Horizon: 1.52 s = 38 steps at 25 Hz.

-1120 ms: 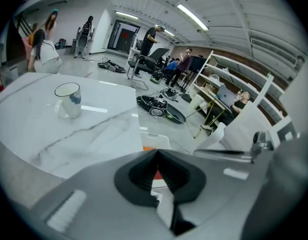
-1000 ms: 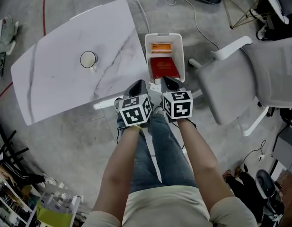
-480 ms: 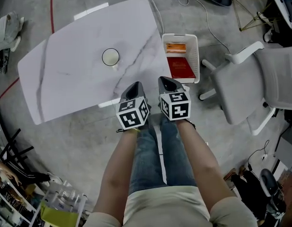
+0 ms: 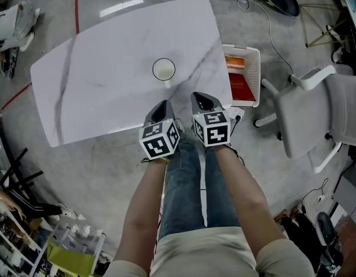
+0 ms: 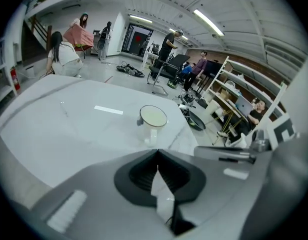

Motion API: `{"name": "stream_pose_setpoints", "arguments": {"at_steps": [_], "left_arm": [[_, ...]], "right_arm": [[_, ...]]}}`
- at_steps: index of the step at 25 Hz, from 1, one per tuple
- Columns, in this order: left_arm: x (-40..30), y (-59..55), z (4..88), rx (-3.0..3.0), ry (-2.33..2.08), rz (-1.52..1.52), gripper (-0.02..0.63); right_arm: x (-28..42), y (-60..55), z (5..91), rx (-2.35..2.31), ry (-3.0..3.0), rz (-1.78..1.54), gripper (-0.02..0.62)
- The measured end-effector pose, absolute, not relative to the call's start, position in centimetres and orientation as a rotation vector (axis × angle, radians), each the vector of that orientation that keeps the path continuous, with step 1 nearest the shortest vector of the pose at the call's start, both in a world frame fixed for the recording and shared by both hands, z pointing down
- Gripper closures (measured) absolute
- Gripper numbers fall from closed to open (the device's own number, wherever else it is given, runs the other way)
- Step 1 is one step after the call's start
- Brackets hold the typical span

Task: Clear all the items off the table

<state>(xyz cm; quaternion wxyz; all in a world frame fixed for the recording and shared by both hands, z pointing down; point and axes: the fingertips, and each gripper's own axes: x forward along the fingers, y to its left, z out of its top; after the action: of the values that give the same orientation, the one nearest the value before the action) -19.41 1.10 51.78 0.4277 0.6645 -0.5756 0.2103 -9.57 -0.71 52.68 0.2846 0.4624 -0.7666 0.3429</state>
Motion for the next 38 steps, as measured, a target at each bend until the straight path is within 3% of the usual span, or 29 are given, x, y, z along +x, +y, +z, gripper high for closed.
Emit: {"name": "stream_pose_setpoints", "arguments": {"at_steps": [9,20,38], "left_arm": [[-25.1,0.3,53.1,1.594,-1.477,0.514,0.598],[-28.7,-0.6,54.6,1.542,-1.488,0.507,0.598],[-31.6,-0.3,57.2,1.479,-1.487,0.536,0.598]], "right_arm": [[-15.4,-2.3,54.2,1.172,-2.063,0.92,0.591],[-19.1,-4.3,55.6,1.151,-2.064,0.919,0.34],[-20.5,-9.8,57.7,1.274,-2.025,0.862,0.189]]}}
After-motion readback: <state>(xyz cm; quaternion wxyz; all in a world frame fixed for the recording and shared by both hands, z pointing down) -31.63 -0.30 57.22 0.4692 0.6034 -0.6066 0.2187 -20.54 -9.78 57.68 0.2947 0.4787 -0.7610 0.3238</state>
